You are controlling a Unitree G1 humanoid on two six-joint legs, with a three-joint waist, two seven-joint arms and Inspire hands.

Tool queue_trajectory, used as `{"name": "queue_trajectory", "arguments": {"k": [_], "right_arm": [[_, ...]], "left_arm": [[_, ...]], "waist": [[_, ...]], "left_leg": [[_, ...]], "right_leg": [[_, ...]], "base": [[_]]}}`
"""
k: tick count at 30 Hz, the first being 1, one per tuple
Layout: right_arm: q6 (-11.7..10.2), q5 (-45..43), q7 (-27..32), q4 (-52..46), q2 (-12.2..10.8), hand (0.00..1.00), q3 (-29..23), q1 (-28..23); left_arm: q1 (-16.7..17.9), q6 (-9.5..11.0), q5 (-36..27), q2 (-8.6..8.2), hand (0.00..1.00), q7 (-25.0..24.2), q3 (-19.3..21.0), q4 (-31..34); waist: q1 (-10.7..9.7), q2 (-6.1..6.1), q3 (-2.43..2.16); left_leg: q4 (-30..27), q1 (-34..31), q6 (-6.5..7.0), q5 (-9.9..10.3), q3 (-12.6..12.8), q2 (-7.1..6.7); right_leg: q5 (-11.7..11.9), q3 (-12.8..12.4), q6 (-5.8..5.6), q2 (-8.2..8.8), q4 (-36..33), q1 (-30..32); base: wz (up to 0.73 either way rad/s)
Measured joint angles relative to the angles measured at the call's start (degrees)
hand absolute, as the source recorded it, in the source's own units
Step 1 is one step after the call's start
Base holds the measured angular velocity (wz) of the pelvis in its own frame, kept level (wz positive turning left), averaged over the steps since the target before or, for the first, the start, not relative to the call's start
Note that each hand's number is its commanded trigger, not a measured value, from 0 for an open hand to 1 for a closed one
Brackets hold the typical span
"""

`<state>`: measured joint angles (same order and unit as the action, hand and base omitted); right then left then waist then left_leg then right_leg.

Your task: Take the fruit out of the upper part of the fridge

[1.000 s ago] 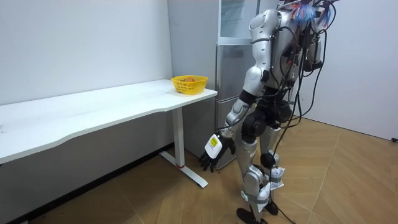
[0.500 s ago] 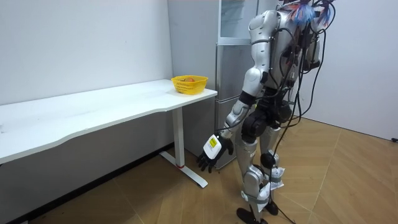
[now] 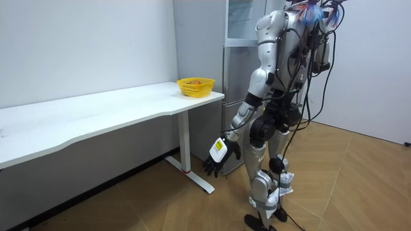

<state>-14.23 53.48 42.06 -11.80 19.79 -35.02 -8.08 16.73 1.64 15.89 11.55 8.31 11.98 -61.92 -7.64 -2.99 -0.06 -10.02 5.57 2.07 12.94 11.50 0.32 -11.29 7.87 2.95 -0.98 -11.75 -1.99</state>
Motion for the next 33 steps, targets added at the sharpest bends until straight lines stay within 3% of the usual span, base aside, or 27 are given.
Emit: {"name": "queue_trajectory", "arguments": {"k": [13,17,22,27,33], "right_arm": [[0.0,-0.01,0.13,-0.52,0.01,0.0,0.2,-0.06],[0.0,-0.01,-2.55,-0.88,0.03,0.0,0.69,0.18],[0.14,-0.35,-5.55,-4.07,0.04,0.0,5.35,0.17],[0.61,-12.08,-10.26,-5.88,0.02,0.0,11.57,1.62],[0.71,-15.6,-15.05,-5.85,0.02,0.0,15.04,1.76]], "left_arm": [[-0.45,-0.34,0.01,0.13,0.0,-0.36,-0.13,-0.02],[-0.51,-0.35,0.01,0.12,0.0,-1.48,-0.39,-0.01],[-0.28,-0.36,0.04,0.1,0.0,-1.76,-1.38,0.04],[-0.25,-0.23,0.03,0.09,0.0,-1.71,-2.47,-0.69],[-0.31,-0.27,0.02,0.07,0.0,-1.9,-5.3,-2.57]], "waist": [[0.55,-0.07,0.0],[1.22,-0.06,0.01],[2.14,-0.05,0.05],[3.7,-0.17,0.06],[4.38,-0.19,0.16]], "left_leg": [[-0.24,0.05,0.0,0.0,0.06,0.04],[-0.14,0.09,0.0,0.0,0.22,0.04],[-0.06,0.09,-0.01,-0.01,0.2,0.09],[-0.58,0.12,-0.06,-0.04,-0.1,0.08],[-0.7,0.15,-0.05,-0.04,-0.75,0.05]], "right_leg": [[-0.02,-0.02,-0.02,0.09,-0.29,-0.01],[-0.23,-0.07,0.03,0.16,-0.93,0.01],[-0.18,0.07,0.1,0.13,-1.16,-0.05],[-0.12,0.42,0.15,0.25,-0.99,-0.33],[-0.1,0.77,0.14,0.31,-0.94,-0.51]], "base": [[0.0],[-0.02],[0.0],[0.04],[0.01]]}}
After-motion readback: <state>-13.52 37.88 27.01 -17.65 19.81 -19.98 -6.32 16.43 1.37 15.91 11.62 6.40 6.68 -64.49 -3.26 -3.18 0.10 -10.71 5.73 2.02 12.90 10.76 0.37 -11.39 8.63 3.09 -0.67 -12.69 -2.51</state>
